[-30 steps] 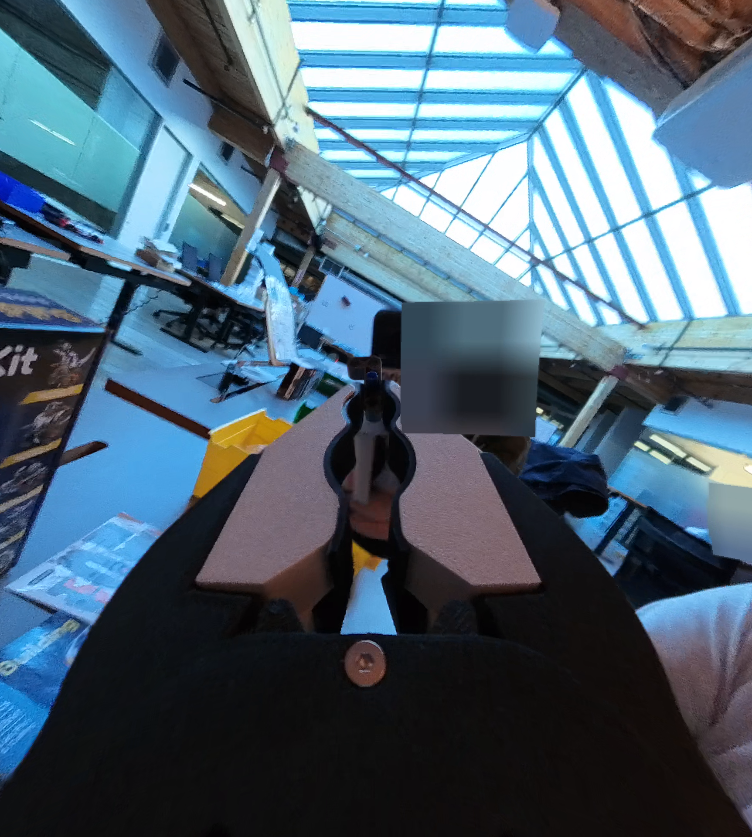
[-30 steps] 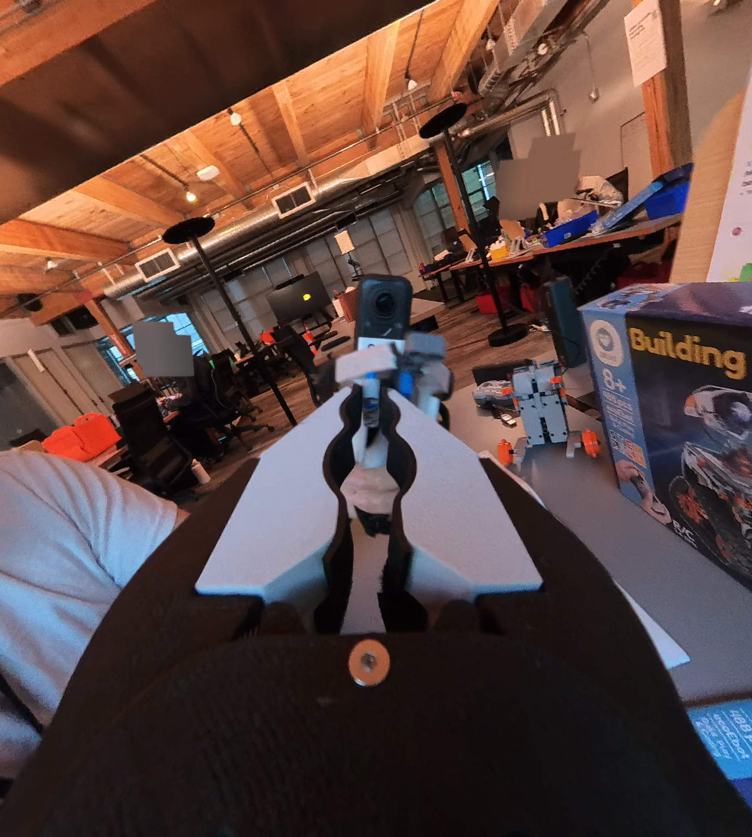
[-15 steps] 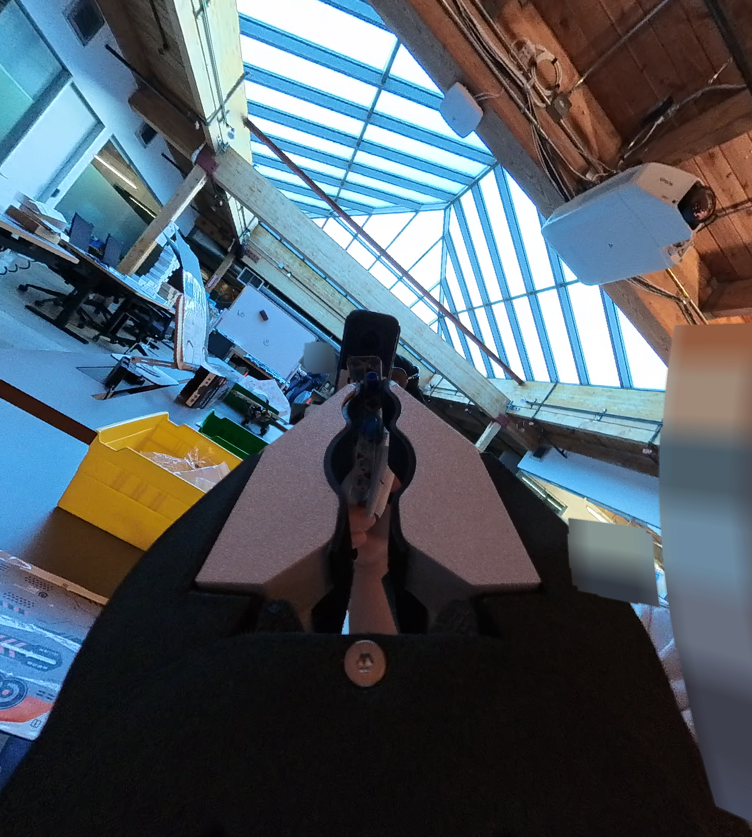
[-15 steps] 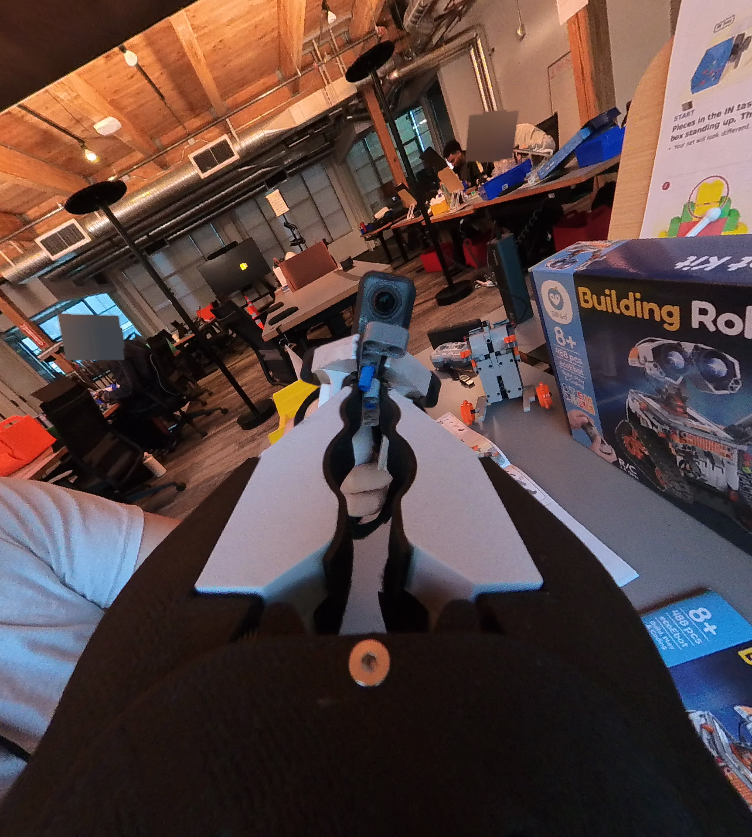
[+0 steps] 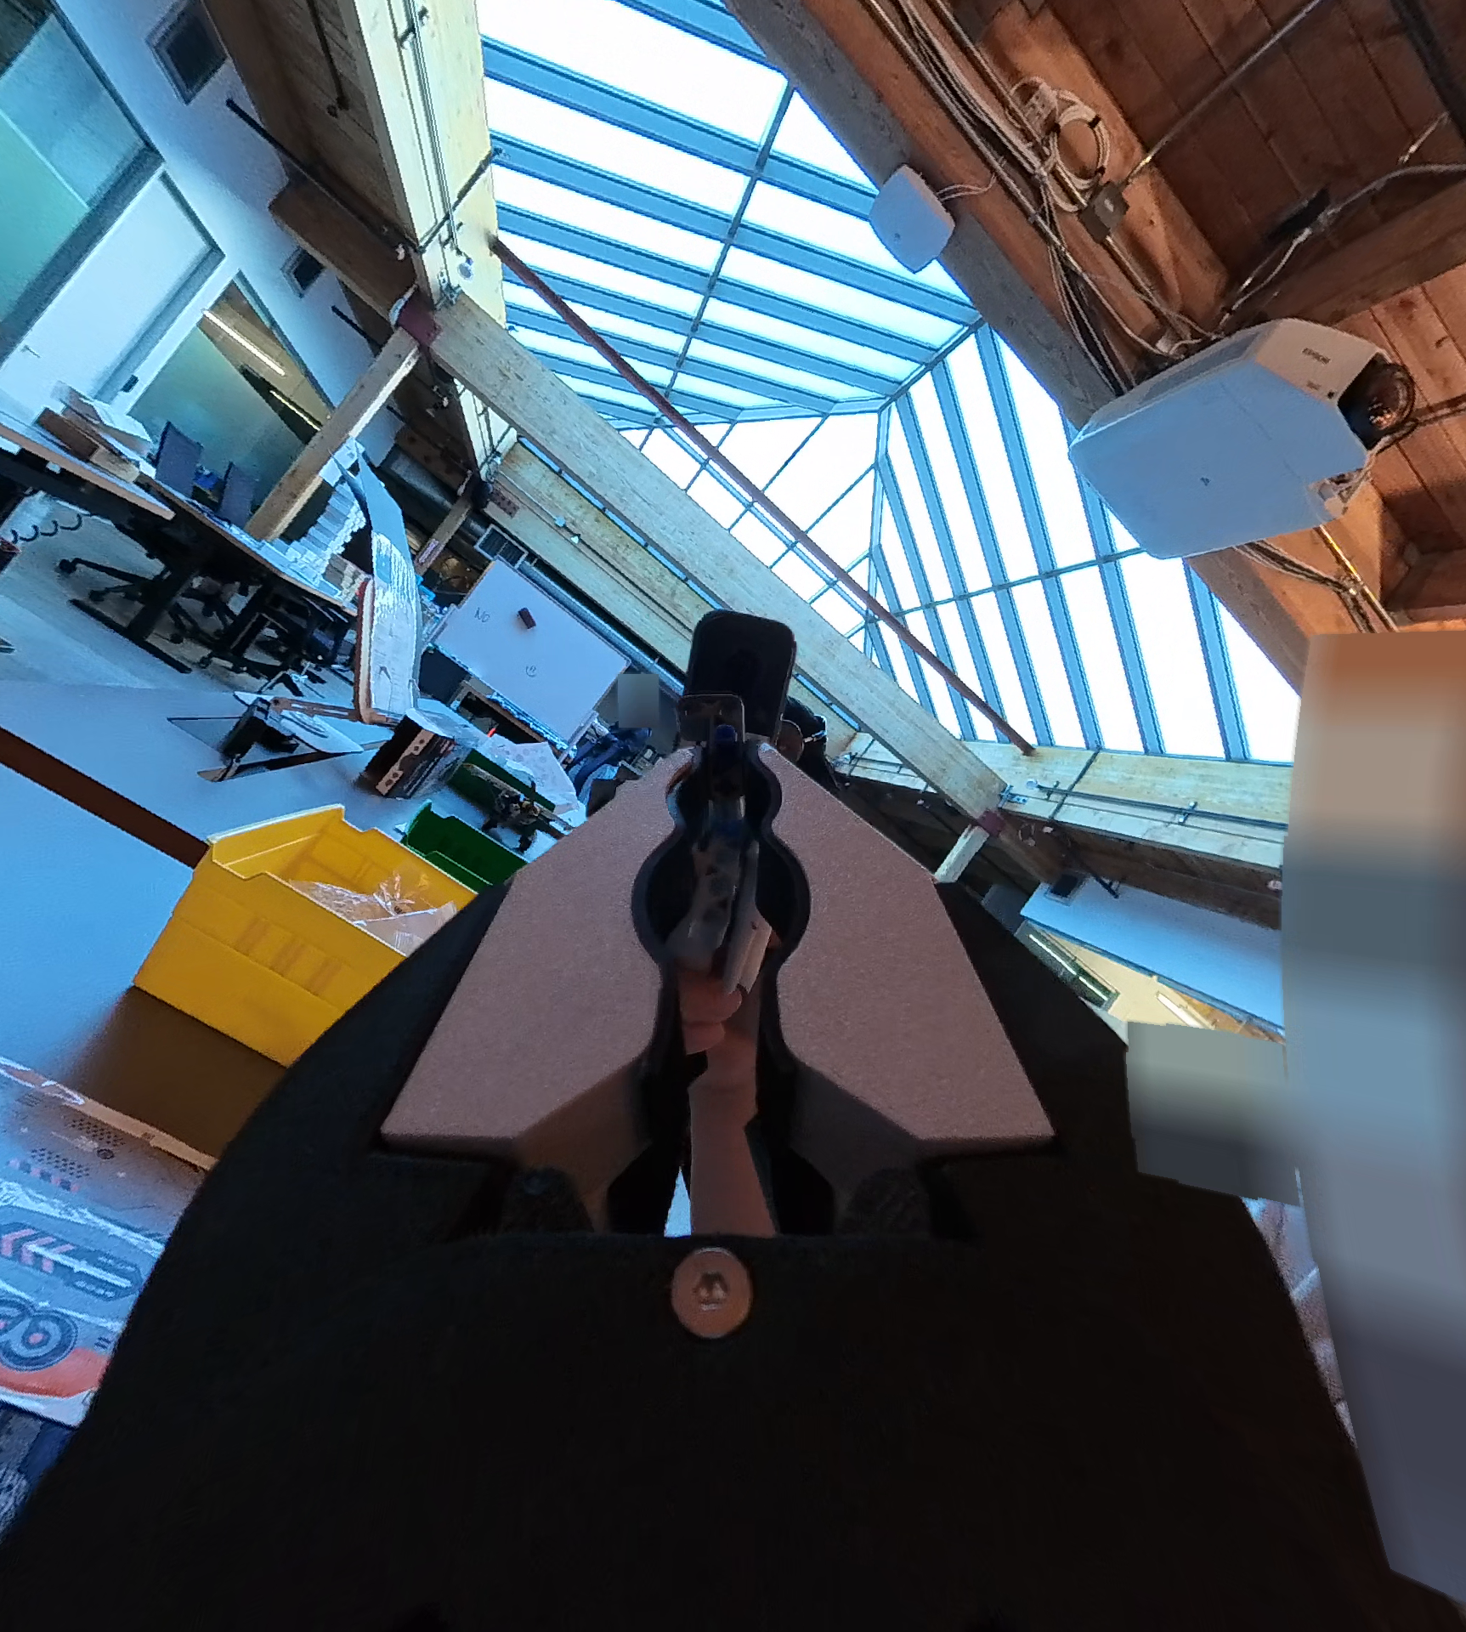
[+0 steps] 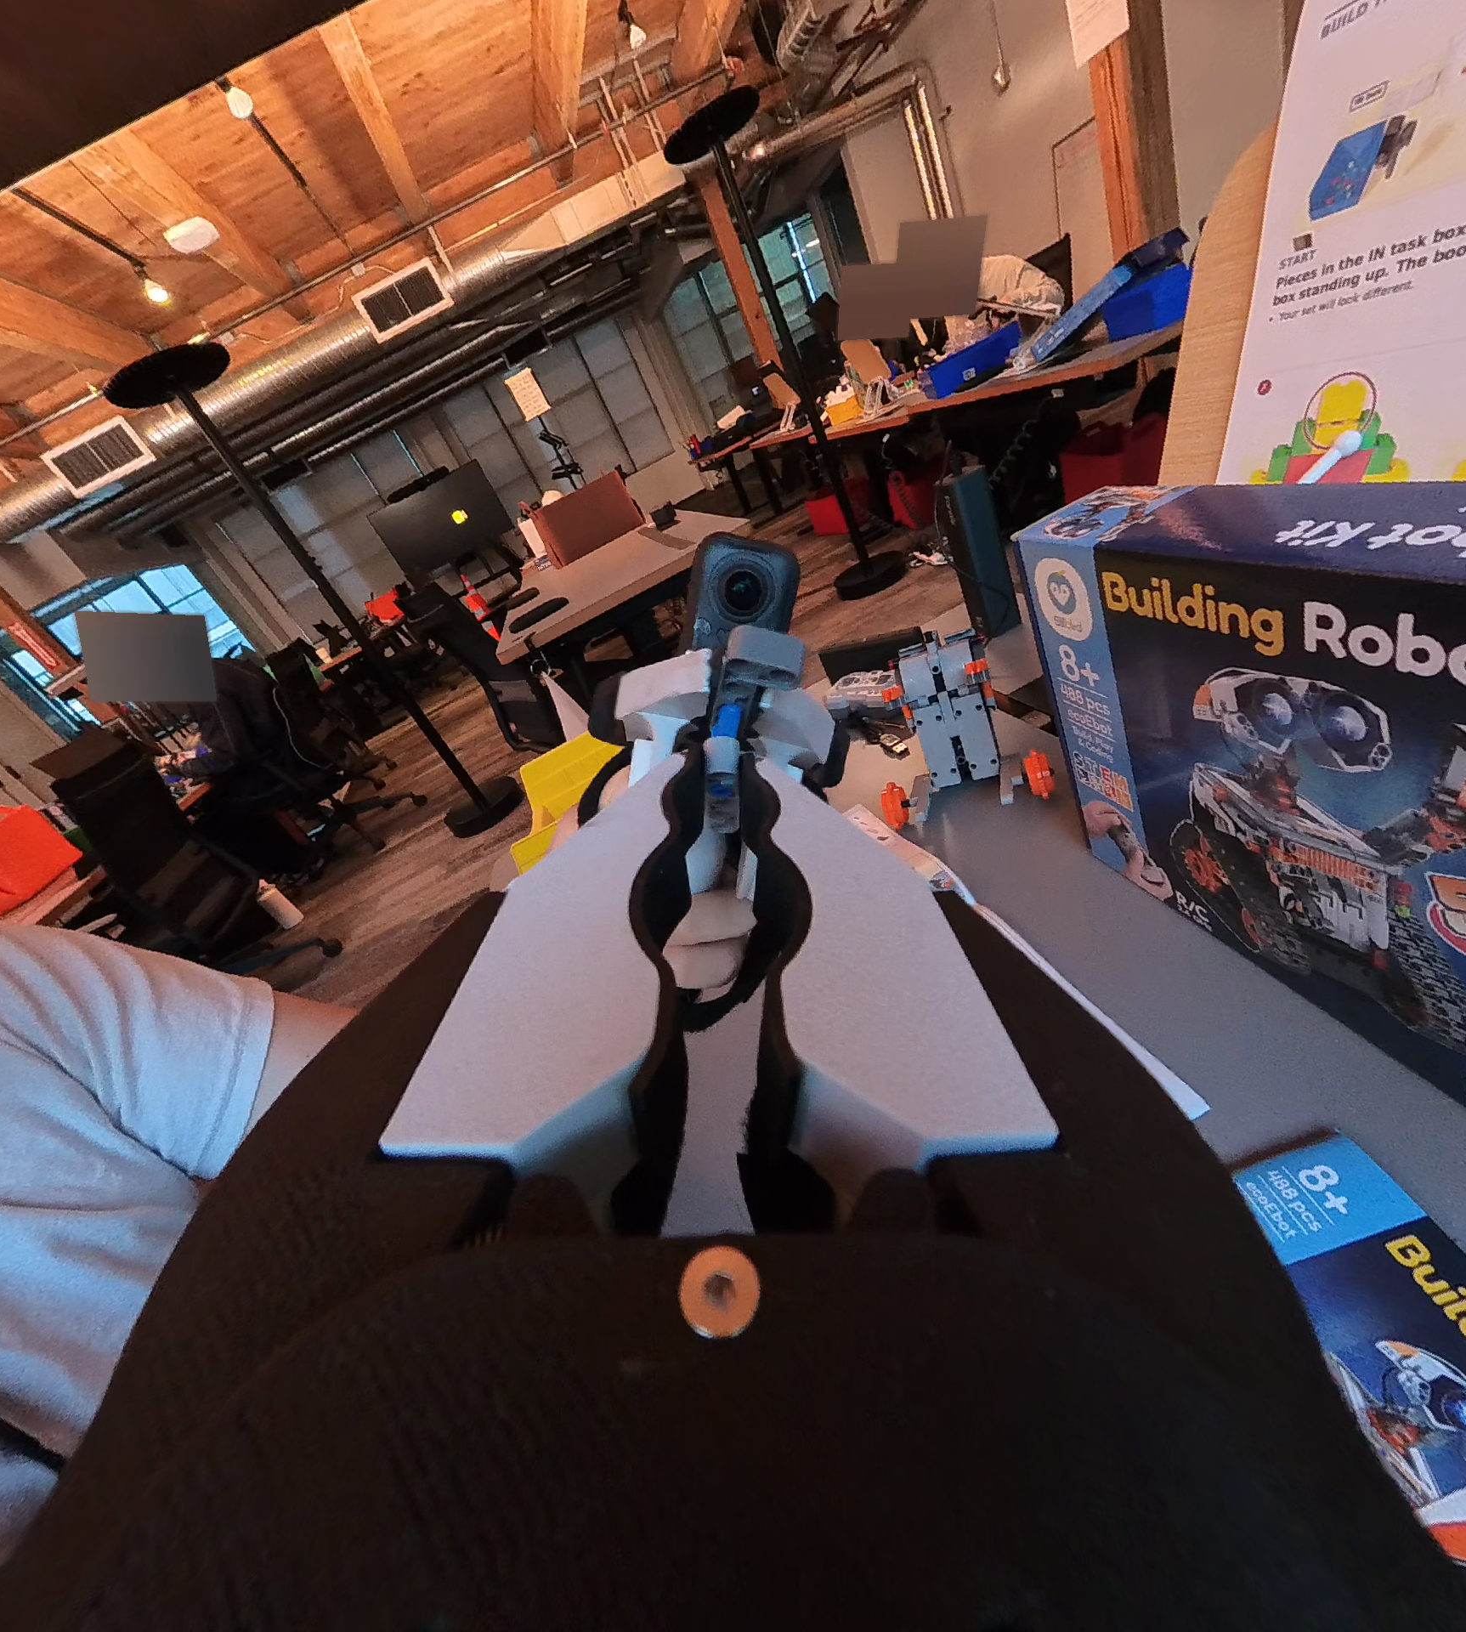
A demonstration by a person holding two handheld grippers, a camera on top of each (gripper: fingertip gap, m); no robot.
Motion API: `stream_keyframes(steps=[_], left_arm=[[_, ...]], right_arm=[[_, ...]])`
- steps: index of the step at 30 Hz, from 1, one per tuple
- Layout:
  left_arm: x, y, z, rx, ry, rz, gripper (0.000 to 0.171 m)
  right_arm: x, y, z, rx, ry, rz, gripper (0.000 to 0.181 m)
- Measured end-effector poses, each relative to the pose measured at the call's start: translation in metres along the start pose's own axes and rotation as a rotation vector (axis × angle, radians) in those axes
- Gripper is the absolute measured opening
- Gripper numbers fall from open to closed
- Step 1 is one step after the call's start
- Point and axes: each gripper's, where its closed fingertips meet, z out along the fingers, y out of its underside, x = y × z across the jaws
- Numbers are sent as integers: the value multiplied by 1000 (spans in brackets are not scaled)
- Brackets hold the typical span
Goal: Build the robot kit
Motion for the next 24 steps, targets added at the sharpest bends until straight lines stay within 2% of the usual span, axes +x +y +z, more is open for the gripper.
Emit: stream_keyframes(steps=[7, 14, 18, 22, 24], left_arm=[[-3, 0, 0, 6, -27, 26, 4], [-9, 0, -3, -36, -143, 195, 3], [-12, -5, -4, 6, -207, 246, 4], [-11, -7, -4, 36, -233, 277, 4], [-8, -4, -2, 32, -197, 257, 4]], right_arm=[[4, 2, 1, -7, 10, 9, 6], [11, 4, 4, -9, 60, -4, 5], [15, 0, 7, -8, 173, -165, 5], [13, 1, 7, -6, 143, -165, 5], [9, 0, 4, 3, 84, -129, 5]])
